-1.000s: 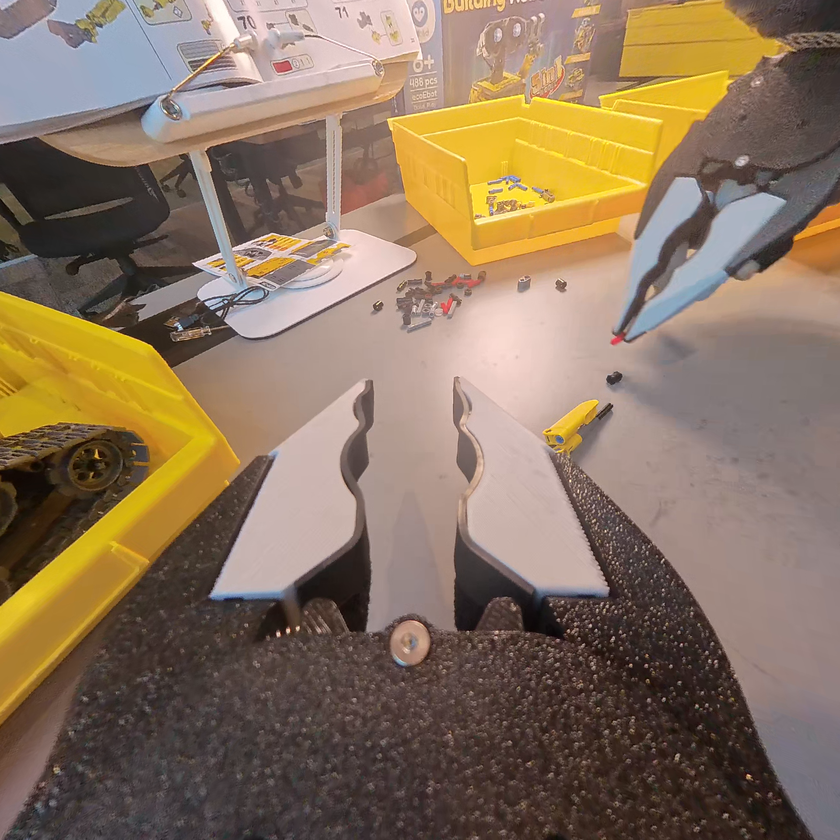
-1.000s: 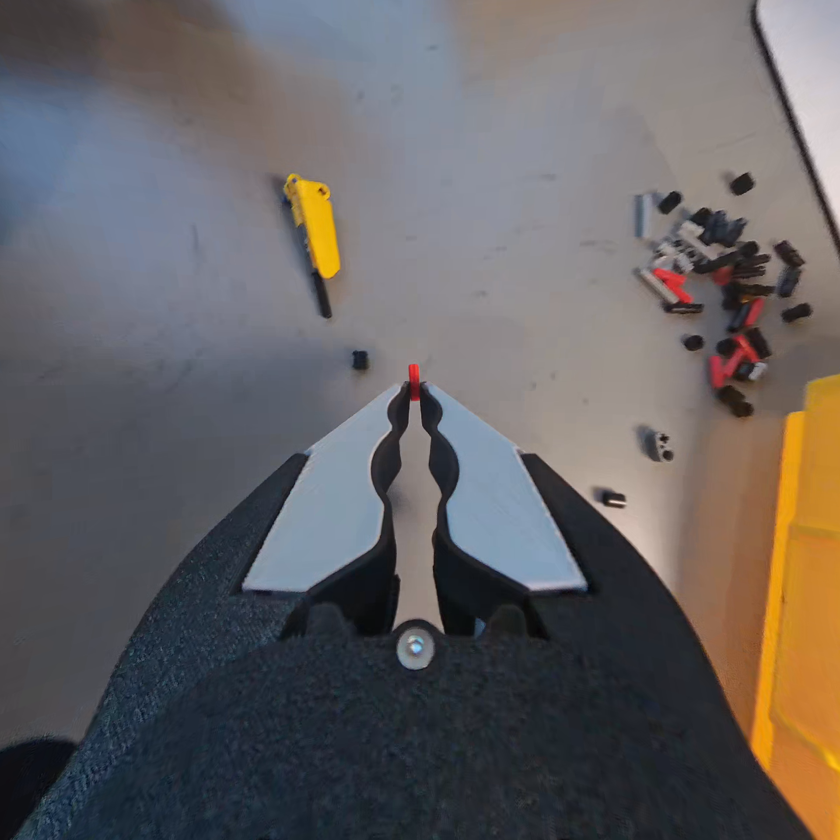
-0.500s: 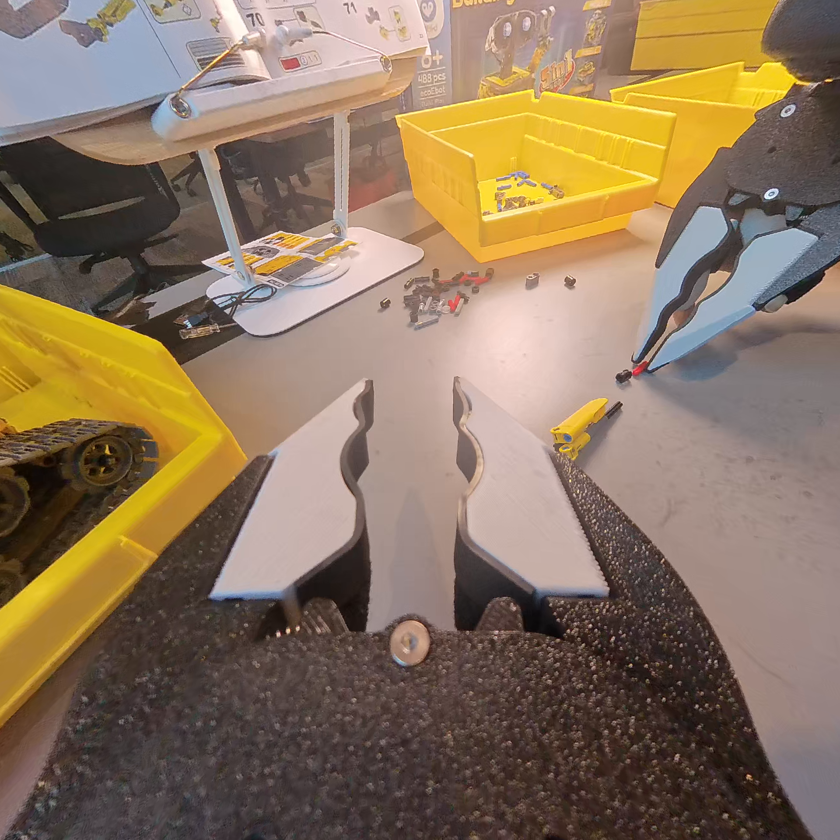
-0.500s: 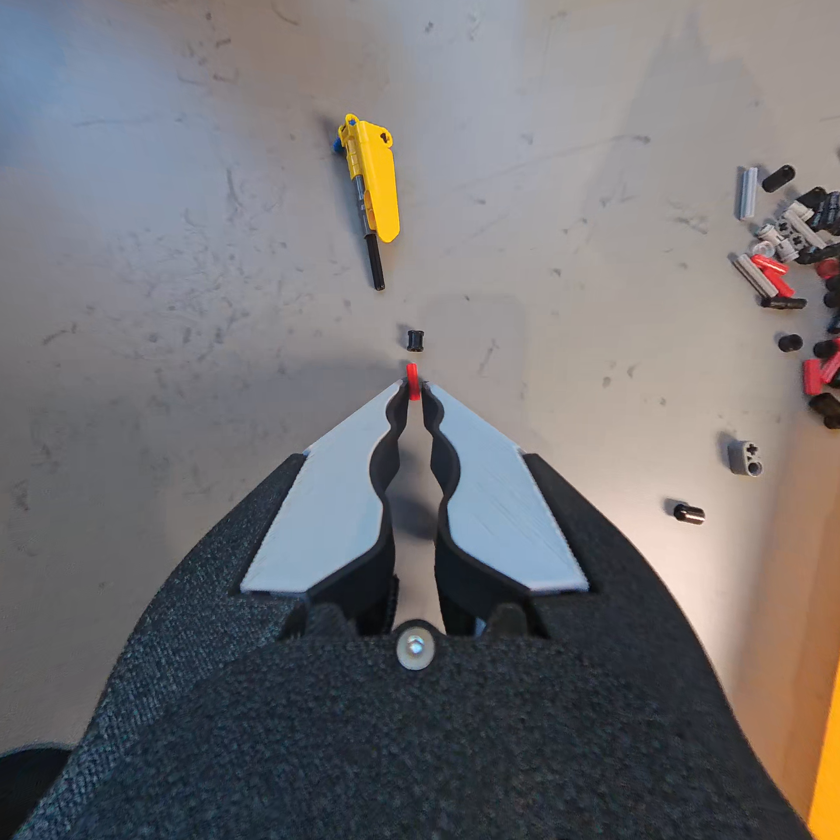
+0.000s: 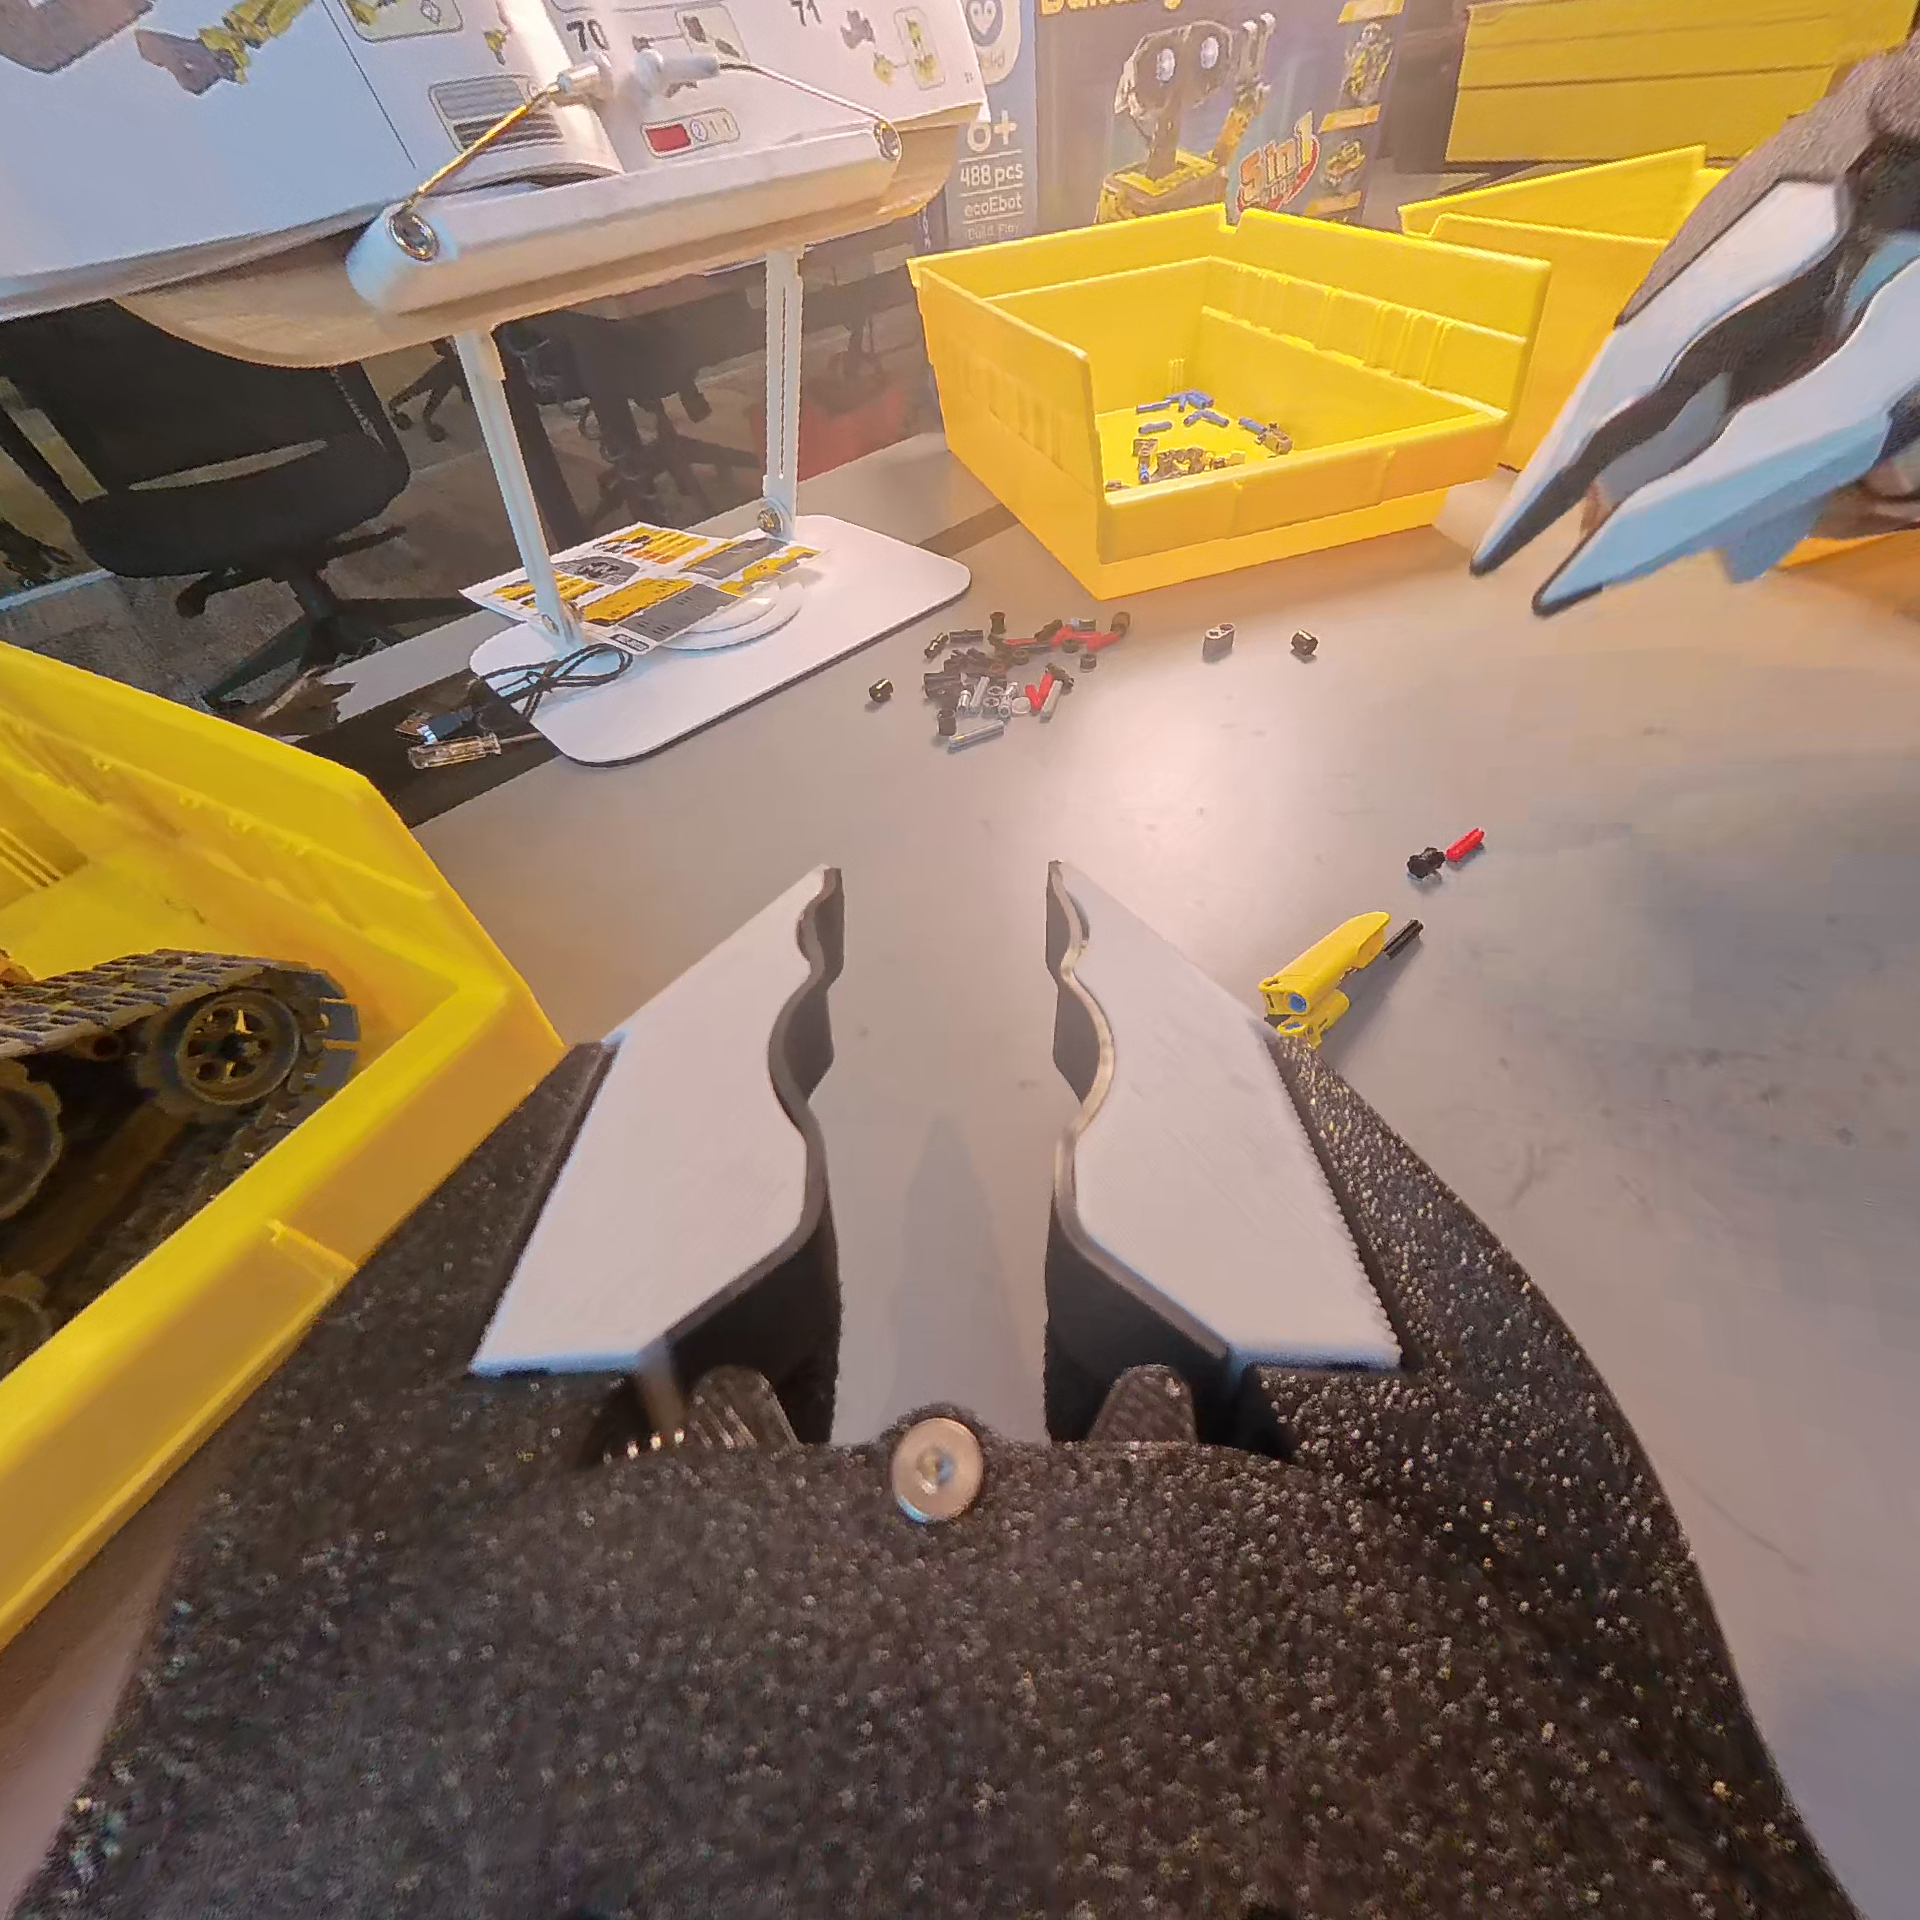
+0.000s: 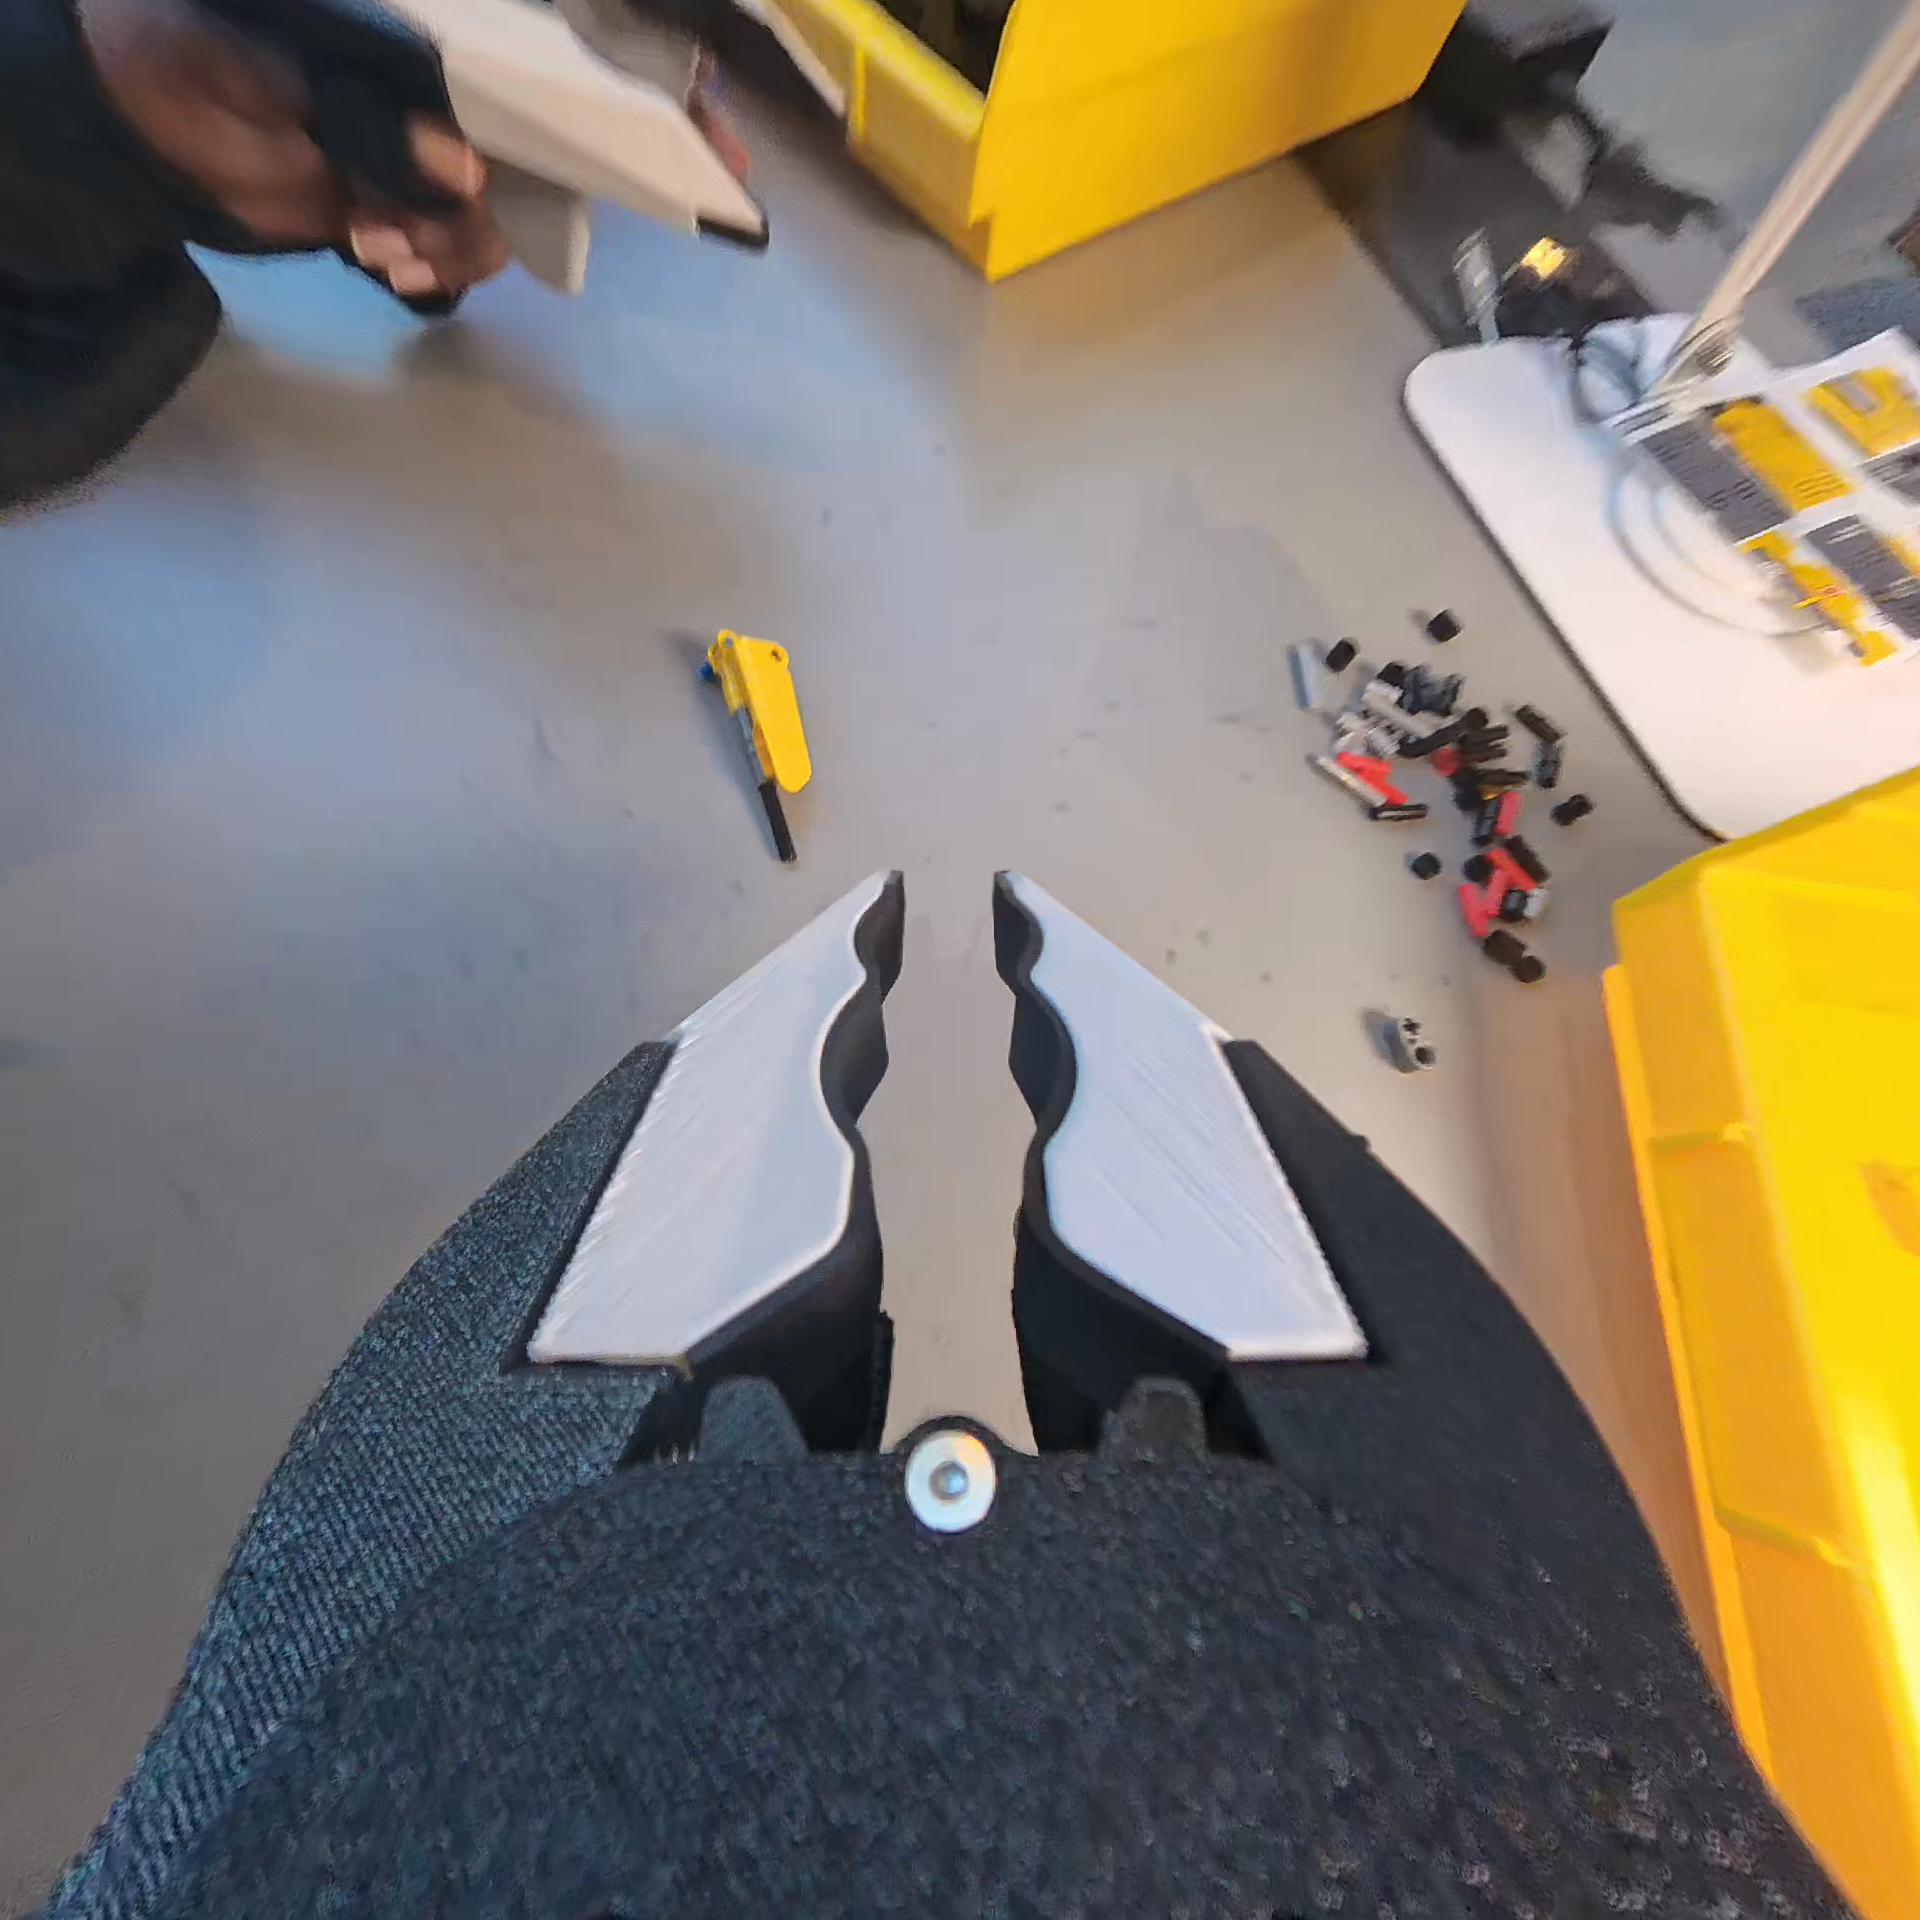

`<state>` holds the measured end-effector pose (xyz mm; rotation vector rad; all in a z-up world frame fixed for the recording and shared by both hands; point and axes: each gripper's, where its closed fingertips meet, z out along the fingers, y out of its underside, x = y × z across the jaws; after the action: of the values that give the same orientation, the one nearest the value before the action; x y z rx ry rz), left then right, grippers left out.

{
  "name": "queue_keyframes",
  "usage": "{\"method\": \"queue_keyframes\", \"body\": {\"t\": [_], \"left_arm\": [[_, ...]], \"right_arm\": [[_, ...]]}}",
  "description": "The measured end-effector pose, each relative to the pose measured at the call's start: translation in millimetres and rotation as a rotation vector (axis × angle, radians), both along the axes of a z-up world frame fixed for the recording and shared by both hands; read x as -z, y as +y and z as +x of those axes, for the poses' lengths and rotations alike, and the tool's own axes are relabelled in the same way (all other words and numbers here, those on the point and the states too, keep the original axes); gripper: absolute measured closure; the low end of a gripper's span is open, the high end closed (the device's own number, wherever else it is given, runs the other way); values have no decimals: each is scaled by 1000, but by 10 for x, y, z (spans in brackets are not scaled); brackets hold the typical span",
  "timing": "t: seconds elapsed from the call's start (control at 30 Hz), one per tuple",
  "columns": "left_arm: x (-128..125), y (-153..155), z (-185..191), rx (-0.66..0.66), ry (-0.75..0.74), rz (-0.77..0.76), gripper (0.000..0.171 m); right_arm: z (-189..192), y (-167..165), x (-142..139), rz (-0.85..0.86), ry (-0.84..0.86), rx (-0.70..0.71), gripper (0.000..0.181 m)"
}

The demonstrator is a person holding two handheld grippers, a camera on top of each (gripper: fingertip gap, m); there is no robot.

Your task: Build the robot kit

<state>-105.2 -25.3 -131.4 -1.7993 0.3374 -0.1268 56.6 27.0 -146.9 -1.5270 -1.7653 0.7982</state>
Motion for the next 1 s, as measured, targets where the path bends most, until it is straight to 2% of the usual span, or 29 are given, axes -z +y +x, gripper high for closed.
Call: {"method": "queue_keyframes", "body": {"t": [0.17,0.27,0.37,0.47,0.57,0.7,0.83,1.0], "left_arm": [[7,1,2,0,-1,-3,133],[11,2,4,-1,-4,-6,133],[-1,-3,17,1,-6,-6,133],[0,-5,20,3,-5,-9,132],[12,-2,21,3,-6,-13,132],[46,9,11,-6,0,-23,133],[82,20,-17,-26,-1,-35,133],[107,38,-44,-51,10,-44,133]], "right_arm": [[157,87,-593,8,240,100,164],[406,222,-1015,33,385,191,164],[866,560,-1416,112,475,345,165],[1477,1076,-1626,180,468,546,165],[2130,1697,-1475,234,303,753,164],[2828,2321,-815,161,-30,899,164],[3180,2661,-254,71,-237,967,164],[3377,2992,43,5,-363,1092,166]]}}
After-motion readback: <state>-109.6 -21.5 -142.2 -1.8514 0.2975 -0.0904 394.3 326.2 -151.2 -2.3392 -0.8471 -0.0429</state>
